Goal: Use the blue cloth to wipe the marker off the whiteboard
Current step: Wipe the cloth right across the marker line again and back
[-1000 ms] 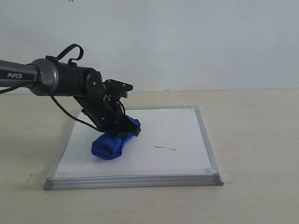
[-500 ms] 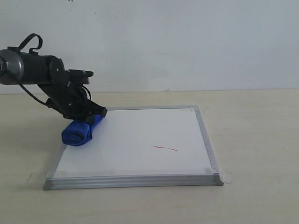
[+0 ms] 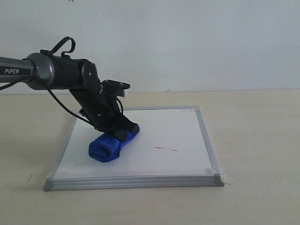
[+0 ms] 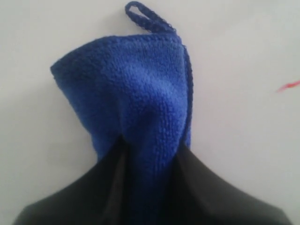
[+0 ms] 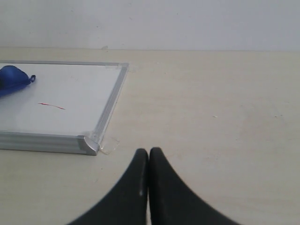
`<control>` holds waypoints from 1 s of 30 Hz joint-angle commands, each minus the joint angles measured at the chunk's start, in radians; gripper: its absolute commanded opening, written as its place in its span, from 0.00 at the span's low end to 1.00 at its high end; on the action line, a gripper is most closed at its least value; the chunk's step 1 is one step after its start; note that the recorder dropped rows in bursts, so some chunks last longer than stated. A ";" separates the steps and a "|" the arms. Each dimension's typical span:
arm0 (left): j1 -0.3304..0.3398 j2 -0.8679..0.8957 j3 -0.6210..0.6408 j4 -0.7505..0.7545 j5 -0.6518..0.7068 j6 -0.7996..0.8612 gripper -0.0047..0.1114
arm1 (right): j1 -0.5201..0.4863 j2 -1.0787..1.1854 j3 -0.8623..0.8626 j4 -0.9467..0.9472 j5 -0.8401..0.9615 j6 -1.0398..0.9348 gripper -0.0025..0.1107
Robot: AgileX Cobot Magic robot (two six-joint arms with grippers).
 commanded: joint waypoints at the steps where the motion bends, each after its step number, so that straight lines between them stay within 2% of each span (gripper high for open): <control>1: -0.026 0.000 -0.009 -0.081 0.014 0.113 0.07 | -0.002 -0.004 0.000 0.000 -0.009 0.000 0.02; 10: 0.054 0.021 0.001 -0.044 -0.192 -0.031 0.07 | -0.002 -0.004 0.000 0.000 -0.009 0.000 0.02; 15: 0.067 0.073 0.001 -0.044 -0.239 -0.040 0.07 | -0.002 -0.004 0.000 0.000 -0.009 0.000 0.02; 19: 0.027 0.073 -0.002 -0.059 -0.232 -0.033 0.07 | -0.002 -0.004 0.000 0.000 -0.009 0.000 0.02; 30: -0.175 0.032 -0.002 -0.049 -0.236 -0.026 0.07 | -0.002 -0.004 0.000 0.000 -0.009 0.000 0.02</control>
